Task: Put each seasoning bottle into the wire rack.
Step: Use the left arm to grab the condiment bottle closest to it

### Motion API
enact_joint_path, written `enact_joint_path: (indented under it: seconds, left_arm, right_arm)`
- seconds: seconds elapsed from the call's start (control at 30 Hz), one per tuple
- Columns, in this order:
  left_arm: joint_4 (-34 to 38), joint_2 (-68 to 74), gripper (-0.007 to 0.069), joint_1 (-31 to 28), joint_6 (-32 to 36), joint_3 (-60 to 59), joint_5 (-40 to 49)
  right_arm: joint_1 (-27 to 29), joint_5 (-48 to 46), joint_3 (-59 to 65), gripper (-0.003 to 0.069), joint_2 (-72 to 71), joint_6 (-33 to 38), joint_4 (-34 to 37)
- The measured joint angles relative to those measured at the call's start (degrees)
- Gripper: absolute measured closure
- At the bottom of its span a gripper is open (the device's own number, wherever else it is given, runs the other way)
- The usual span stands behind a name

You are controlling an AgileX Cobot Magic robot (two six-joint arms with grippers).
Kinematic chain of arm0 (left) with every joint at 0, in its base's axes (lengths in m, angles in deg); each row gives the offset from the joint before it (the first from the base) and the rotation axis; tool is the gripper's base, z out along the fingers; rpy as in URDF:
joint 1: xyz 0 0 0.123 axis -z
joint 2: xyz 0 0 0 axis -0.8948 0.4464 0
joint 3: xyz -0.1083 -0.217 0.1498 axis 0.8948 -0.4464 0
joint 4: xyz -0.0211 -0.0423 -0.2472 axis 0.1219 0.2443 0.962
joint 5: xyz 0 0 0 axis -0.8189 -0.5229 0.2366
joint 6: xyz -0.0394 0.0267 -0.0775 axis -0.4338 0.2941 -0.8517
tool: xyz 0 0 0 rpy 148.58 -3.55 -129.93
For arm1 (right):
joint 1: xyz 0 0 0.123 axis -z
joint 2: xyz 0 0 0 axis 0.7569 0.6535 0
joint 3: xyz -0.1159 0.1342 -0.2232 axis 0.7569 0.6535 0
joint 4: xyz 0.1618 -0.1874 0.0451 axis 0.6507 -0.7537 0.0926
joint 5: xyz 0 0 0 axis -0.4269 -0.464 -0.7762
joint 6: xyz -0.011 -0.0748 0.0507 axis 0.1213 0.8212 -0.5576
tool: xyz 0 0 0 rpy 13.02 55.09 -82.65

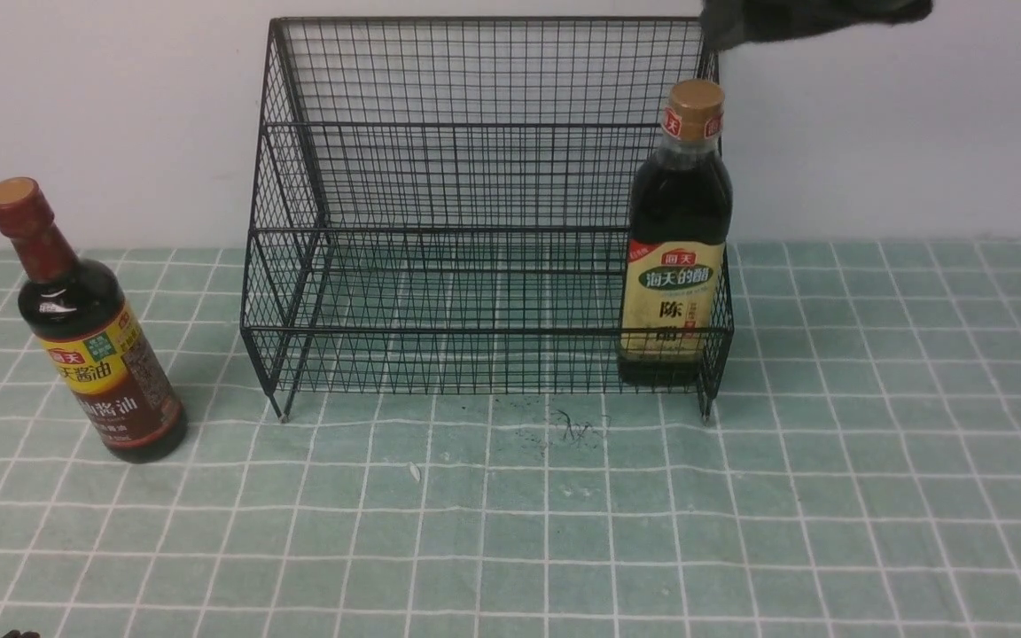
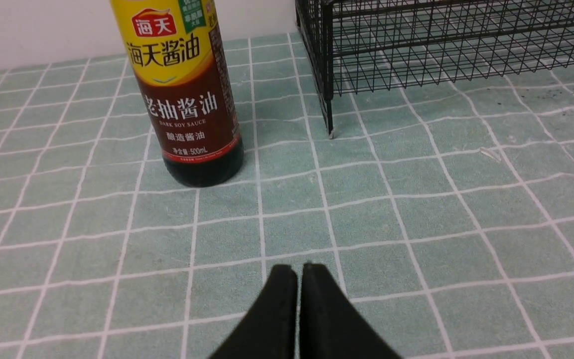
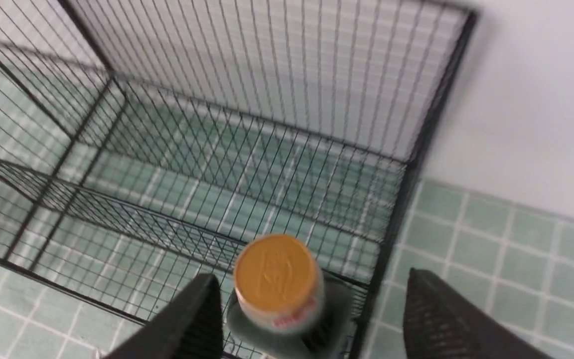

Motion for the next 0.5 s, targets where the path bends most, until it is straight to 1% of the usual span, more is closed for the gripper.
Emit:
enact_joint_path:
  seconds: [0.07, 0.17, 0.23, 0.33, 0.37, 0.4, 0.43, 0.47, 0.5]
  left_arm:
    - [0.0, 0.0, 0.0631, 0.0, 0.0, 0.0, 0.0]
    - [0.0, 0.0, 0.0631, 0.0, 0.0, 0.0, 0.0]
    - [0.0, 0.0, 0.0631, 0.0, 0.0, 0.0, 0.0]
    - [0.0, 0.0, 0.0631, 0.0, 0.0, 0.0, 0.0]
    - [0.0, 0.0, 0.0631, 0.0, 0.0, 0.0, 0.0]
    - [0.0, 0.0, 0.0631, 0.0, 0.0, 0.0, 0.0]
    - [0.0, 0.0, 0.0631, 0.0, 0.0, 0.0, 0.0]
    - [0.0, 0.0, 0.0631, 0.0, 0.0, 0.0, 0.0]
    - [0.0, 0.0, 0.0631, 0.0, 0.0, 0.0, 0.0]
  right_arm:
    - [0.0, -2.0, -0.1, 0.0281, -4.7, 0.3, -0.5]
    - [0.0, -5.4, -0.1, 0.0378, -12.0, 0.7, -0.9]
    - [0.0, -7.6, 0.9, 0.0475, -19.1, 0.8, -0.9]
    - [0.0, -8.1, 5.5, 0.0608, -28.5, 0.8, -0.3]
    - [0.0, -8.1, 6.5, 0.0615, -29.2, 0.8, -0.2]
    - [0.0, -7.4, 11.0, 0.0646, -35.1, 0.8, 0.4]
    - [0.0, -6.0, 14.8, 0.0658, -39.1, 0.8, 0.7]
    - [0.0, -3.1, 20.0, 0.0666, -44.0, 0.6, 1.1]
    - [0.0, -2.5, 21.0, 0.0666, -44.8, 0.6, 1.1]
